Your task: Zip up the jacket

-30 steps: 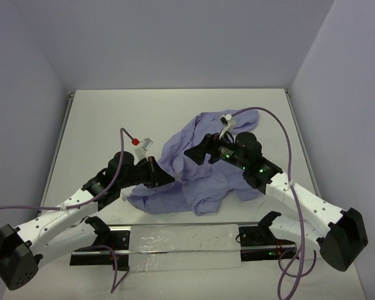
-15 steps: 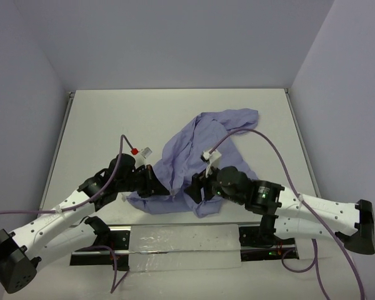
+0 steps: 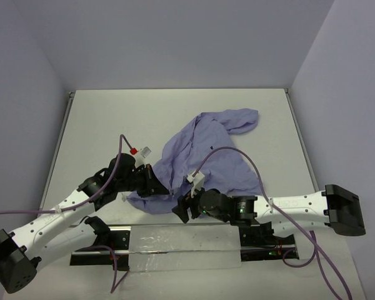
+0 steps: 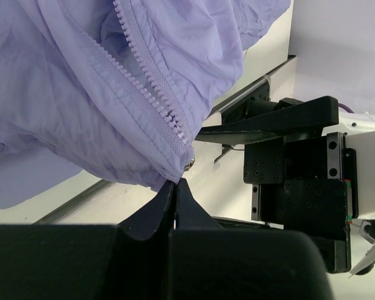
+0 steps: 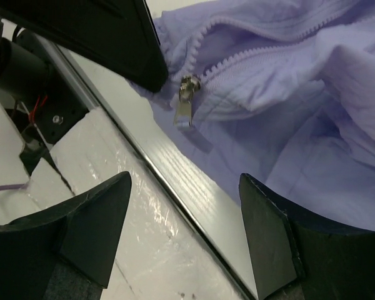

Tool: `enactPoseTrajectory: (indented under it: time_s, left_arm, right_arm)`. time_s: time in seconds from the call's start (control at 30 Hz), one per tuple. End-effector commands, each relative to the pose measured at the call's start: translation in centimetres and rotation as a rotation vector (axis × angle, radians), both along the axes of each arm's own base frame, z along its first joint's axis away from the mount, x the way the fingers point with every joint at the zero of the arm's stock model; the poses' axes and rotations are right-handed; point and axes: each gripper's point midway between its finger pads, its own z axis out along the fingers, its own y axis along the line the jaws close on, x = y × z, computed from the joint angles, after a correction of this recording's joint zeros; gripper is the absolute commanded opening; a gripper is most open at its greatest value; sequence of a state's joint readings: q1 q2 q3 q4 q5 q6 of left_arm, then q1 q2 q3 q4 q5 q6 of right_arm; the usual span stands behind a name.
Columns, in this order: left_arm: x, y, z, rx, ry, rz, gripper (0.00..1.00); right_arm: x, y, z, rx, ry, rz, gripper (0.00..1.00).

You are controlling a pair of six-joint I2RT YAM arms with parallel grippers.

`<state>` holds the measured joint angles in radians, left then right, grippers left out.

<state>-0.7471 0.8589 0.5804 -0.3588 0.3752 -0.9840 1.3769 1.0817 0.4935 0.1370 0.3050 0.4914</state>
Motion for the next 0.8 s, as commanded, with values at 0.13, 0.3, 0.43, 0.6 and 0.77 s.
enactPoseTrajectory:
  time_s: [0.13,0.3,0.43,0.6,0.77]
  left_arm:
    - [0.6,-0.7,2.3,-0.043,-0.048,-0.011,0.0]
    - [0.7,-0.8,2.5,-0.043,-0.055,-0.008,0.0]
    - [0.7,-0.7,2.5,-0.047,-0.057,-0.004,0.0]
    - [0.6,-0.7,2.7,-0.059,-0.058,-0.002,0.0]
    - [0.6,-0.6,2.8,-0.056,-0.06,0.001,0.0]
  right_arm:
    - [1.8,3.2,2.4,0.026,-0.095,-0.022,0.72]
    - [2.1,4.2,1.8,-0.021,-0.106,-0.015,0.64]
    - [2.1,4.3,1.7,-0.026,-0.103,-0.019,0.55]
    - [2.5,4.2,1.5,-0.029,-0.1,-0.037,0.49]
    - [2.7,4.7,0.9,-0.058,-0.103,-0.03,0.47]
